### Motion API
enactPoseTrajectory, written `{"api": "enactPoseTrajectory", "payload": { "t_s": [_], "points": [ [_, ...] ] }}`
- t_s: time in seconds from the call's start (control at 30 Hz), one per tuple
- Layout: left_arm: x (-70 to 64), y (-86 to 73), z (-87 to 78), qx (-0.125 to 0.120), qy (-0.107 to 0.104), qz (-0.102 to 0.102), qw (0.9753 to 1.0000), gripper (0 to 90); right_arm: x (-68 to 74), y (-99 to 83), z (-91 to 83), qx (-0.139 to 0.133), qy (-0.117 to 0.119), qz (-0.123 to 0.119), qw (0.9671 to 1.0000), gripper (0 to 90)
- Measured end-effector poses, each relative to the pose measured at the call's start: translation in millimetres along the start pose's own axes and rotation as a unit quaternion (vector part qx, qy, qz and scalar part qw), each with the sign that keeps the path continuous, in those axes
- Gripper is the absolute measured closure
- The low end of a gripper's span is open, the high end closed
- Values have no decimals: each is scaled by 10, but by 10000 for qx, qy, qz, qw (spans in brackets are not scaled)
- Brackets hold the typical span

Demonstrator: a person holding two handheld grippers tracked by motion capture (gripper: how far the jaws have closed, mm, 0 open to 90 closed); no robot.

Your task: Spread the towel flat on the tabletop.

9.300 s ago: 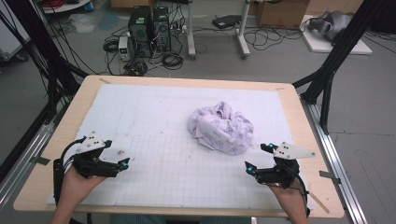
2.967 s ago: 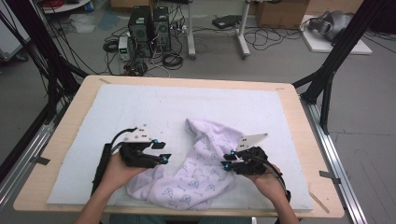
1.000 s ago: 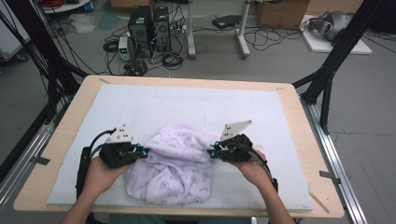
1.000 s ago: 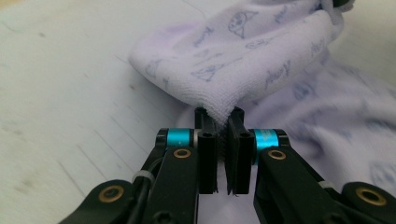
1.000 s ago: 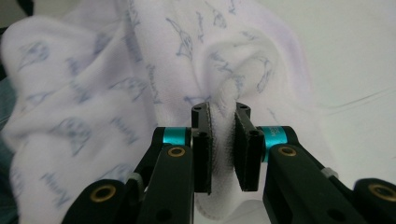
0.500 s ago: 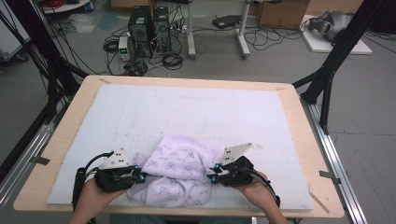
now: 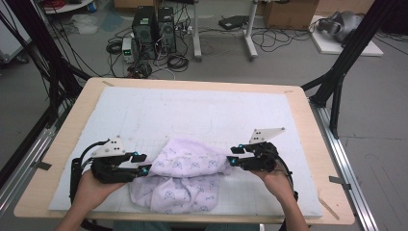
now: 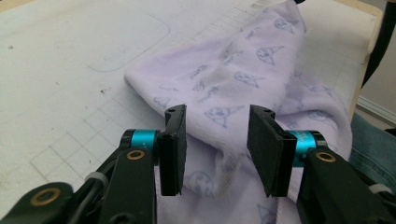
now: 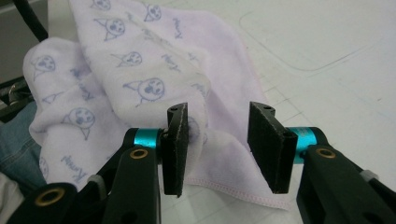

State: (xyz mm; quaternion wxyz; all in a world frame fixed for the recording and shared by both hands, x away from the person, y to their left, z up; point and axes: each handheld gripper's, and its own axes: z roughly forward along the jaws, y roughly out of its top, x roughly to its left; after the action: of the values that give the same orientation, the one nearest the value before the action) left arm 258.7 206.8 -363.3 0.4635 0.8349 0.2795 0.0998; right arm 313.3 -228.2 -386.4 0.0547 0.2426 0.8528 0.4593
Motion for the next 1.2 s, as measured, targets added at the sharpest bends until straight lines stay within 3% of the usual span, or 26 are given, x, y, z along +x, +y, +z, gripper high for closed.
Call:
{"api": "enactPoseTrajectory", "payload": {
  "t_s": [0.2,0.33,0.43,0.57,0.63,0.73,0.83,0.93,1.0,1.07,1.1,1.13,1.17,1.2],
  "points": [
    [94,78,168,12,54,33,10000,615,9,44,-77,-168,6,84,9998,575],
    [163,83,350,262,79,94,9996,653,82,68,-2,-85,161,38,9998,566],
    [191,54,491,535,0,119,9985,677,223,67,252,373,443,-139,9982,562],
    [177,16,550,752,-63,224,9969,725,344,39,418,645,588,-344,9956,742],
    [167,-24,549,763,-201,192,9967,816,376,0,479,840,615,-381,9938,806],
    [156,-144,554,824,-282,79,9962,847,397,-43,501,898,640,-380,9932,839],
    [125,-255,526,640,-311,-64,9974,859,437,-100,510,991,770,-472,9910,866],
    [44,-266,495,684,-299,60,9972,868,496,-139,507,1193,859,-615,9872,866],
    [-8,-275,495,716,-360,85,9967,868,500,-143,469,1155,838,-639,9877,852],
    [-9,-284,487,683,-385,42,9969,859,473,-118,402,994,796,-584,9901,726],
    [16,-279,475,616,-400,-16,9973,859,473,-118,402,994,796,-584,9901,726],
    [44,-270,459,552,-408,-77,9976,843,439,-95,349,833,789,-481,9922,717],
    [71,-256,442,450,-404,-143,9981,810,331,-41,211,425,734,-215,9962,705],
    [87,-244,431,394,-397,-162,9983,795,292,-22,178,360,687,-180,9968,706]
  ]
}}
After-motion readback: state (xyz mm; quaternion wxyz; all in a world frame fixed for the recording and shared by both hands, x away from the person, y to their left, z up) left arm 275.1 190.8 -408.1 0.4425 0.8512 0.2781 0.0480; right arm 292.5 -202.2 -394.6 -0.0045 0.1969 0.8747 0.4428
